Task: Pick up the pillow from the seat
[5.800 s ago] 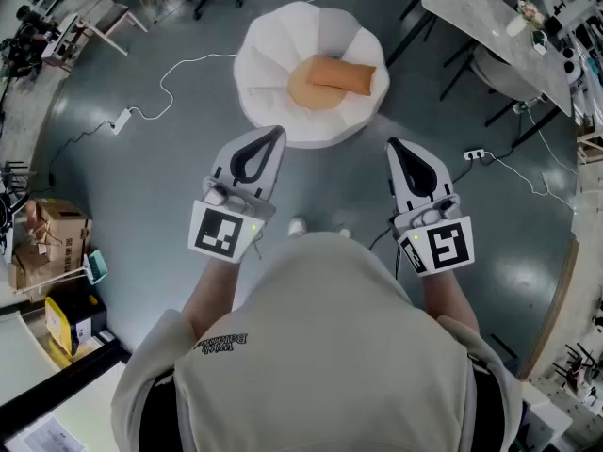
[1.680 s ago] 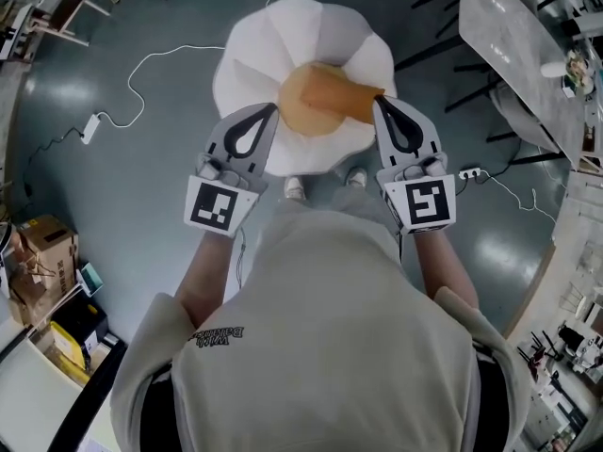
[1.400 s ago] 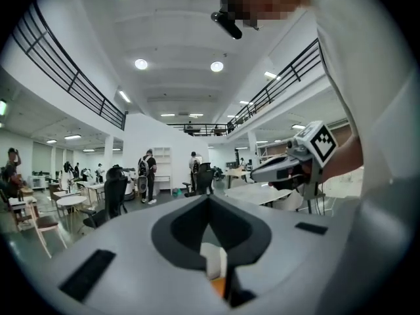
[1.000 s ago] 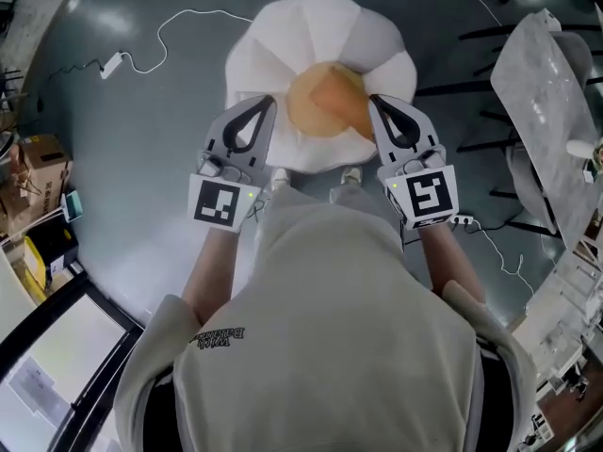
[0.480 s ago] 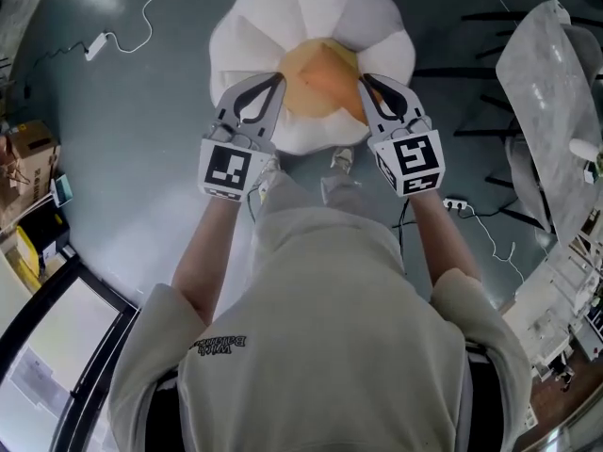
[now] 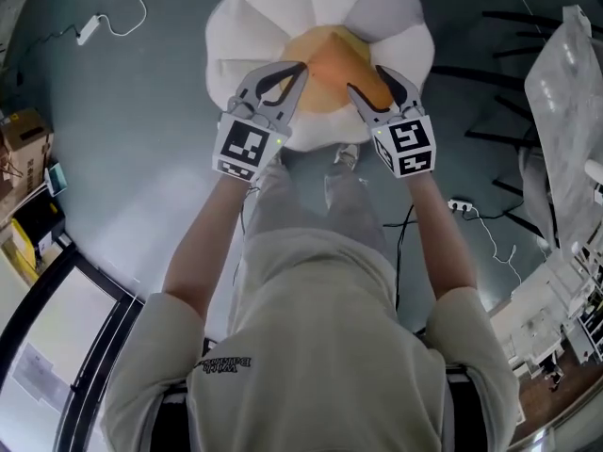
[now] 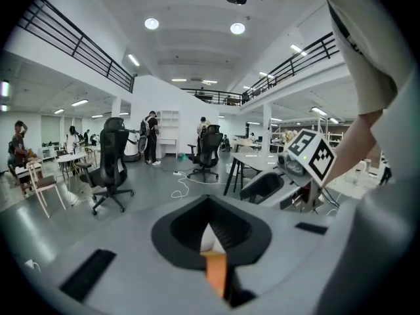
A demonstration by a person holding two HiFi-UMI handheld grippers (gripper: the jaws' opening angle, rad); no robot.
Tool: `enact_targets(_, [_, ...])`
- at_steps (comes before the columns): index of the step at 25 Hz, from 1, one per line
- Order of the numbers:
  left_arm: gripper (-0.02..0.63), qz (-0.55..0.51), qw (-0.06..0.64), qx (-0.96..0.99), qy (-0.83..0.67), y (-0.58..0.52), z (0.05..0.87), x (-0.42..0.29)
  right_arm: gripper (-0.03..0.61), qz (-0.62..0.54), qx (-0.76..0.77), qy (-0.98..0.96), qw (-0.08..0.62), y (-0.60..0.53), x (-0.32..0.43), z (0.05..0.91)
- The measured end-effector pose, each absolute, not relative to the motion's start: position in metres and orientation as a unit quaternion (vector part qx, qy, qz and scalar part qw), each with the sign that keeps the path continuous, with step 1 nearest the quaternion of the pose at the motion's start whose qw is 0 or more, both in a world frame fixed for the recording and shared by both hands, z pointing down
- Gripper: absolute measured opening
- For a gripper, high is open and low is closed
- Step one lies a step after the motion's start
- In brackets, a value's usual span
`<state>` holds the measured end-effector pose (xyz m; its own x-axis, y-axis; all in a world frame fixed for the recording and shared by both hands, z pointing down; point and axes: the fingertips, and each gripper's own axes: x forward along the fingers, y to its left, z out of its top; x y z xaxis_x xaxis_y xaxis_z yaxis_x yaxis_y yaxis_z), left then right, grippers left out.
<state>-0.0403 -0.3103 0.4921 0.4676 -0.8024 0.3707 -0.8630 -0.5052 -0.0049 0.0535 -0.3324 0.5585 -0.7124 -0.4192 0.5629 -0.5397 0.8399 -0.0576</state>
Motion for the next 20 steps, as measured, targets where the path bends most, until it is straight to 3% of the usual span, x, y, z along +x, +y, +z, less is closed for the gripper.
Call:
enact_targets(9, [0.009, 0.201, 0.125, 0.861, -0.45, -0.328, 0.616, -0.032, 0.384, 0.112, 0.222, -0.9, 0.359, -0.344, 0.055, 0.716])
enact_targets(20, [0.009, 0.211, 0.177, 0.85, -0.449, -0.349, 0.786, -0.016, 0.444, 0.126, 0.196, -0.856, 0.462, -0.361, 0.092, 0.913])
